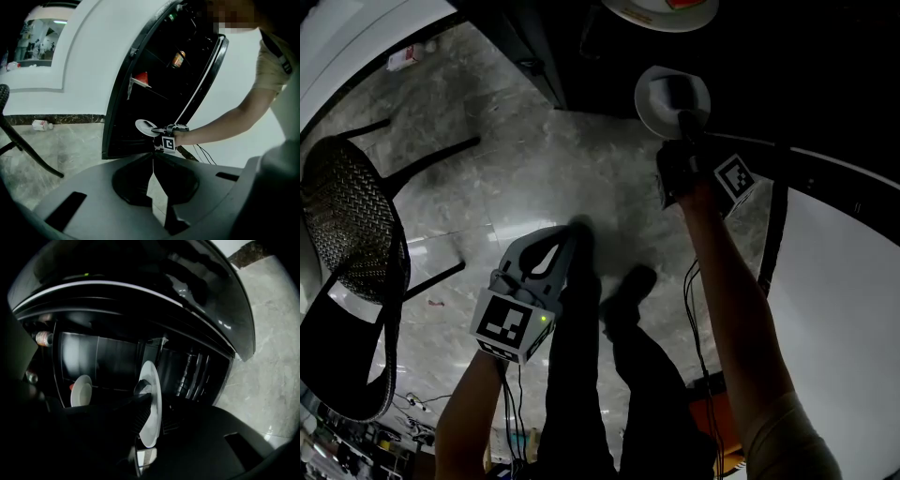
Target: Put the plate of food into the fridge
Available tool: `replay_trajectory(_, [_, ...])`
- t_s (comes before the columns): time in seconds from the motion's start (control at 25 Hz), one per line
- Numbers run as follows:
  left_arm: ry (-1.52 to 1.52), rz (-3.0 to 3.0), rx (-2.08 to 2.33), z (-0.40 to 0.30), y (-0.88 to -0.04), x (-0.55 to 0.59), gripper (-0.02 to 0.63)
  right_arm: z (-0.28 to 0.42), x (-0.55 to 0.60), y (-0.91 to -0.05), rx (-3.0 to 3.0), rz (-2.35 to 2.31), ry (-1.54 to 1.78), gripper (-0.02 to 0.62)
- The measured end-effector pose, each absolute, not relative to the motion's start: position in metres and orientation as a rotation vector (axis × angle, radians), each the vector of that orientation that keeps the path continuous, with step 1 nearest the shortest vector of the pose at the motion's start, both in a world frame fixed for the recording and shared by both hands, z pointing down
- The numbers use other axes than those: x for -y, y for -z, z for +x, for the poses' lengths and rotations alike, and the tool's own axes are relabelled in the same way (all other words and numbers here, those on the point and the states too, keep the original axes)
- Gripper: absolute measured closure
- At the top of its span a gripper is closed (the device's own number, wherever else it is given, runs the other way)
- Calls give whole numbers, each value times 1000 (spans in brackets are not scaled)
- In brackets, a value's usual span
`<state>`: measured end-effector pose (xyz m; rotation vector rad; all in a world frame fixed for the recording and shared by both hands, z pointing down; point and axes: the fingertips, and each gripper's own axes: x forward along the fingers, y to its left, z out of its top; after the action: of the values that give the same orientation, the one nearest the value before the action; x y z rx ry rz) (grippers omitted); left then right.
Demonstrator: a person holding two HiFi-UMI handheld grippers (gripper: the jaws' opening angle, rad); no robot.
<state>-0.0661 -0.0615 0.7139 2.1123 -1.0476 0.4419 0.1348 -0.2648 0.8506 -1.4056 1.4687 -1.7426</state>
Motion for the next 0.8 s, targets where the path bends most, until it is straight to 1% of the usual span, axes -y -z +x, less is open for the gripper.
replay_trajectory(0.16, [-457,2120,1043,-67,-718,61,595,132,265,-850,-1487,-1454,1755,557])
replay_trajectory(0.2, [-458,2120,1043,-67,-719,61,595,130,264,-849,-1490,-1458,1760,544])
replay_trajectory(0.28, [-461,2120,1040,-67,-720,60,595,127,263,-847,-1503,-1445,1766,489])
replay_trajectory(0.32, [-463,2121,1037,-67,-720,60,594,126,262,-846,-1512,-1434,1768,480])
replay_trajectory(0.8, [-486,2125,1022,-69,-722,56,595,110,245,-840,-1495,-1338,1822,465])
